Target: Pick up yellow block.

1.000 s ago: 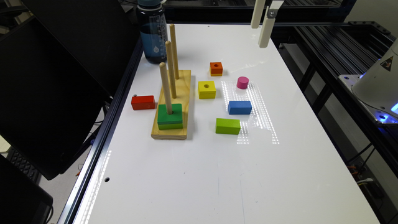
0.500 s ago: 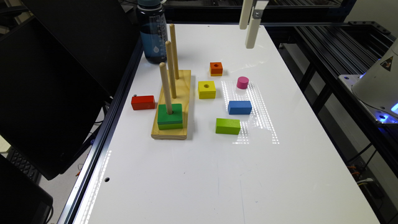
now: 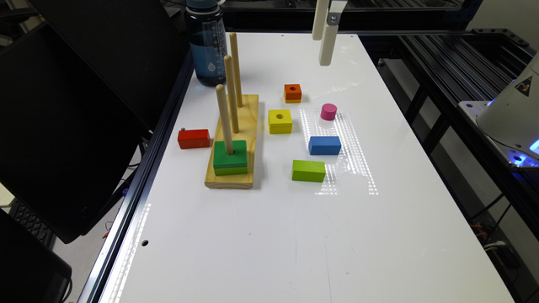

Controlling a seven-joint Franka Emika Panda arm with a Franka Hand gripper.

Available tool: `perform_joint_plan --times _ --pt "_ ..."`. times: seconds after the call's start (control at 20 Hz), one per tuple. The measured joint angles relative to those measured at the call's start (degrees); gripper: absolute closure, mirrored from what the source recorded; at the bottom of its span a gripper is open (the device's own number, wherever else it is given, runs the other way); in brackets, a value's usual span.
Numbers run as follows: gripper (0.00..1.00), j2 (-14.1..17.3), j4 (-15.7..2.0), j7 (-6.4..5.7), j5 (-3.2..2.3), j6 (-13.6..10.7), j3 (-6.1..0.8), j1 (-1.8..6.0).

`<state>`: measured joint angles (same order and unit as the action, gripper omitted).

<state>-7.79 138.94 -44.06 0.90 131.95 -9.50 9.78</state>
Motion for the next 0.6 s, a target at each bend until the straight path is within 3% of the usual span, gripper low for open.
perform_joint_plan --times 0.15,0.25,0.4,0.6 --pt "0.00 1.88 -2.16 0.00 -0.30 0.06 0.01 0.25" --pt "0.00 4.60 -4.97 0.01 -0.75 0.05 0.02 0.63" --pt "0.00 7.33 -7.46 -0.01 -1.26 0.04 0.03 0.90" --pt "0.00 7.94 -8.06 -0.01 -1.33 -0.03 0.02 0.95"
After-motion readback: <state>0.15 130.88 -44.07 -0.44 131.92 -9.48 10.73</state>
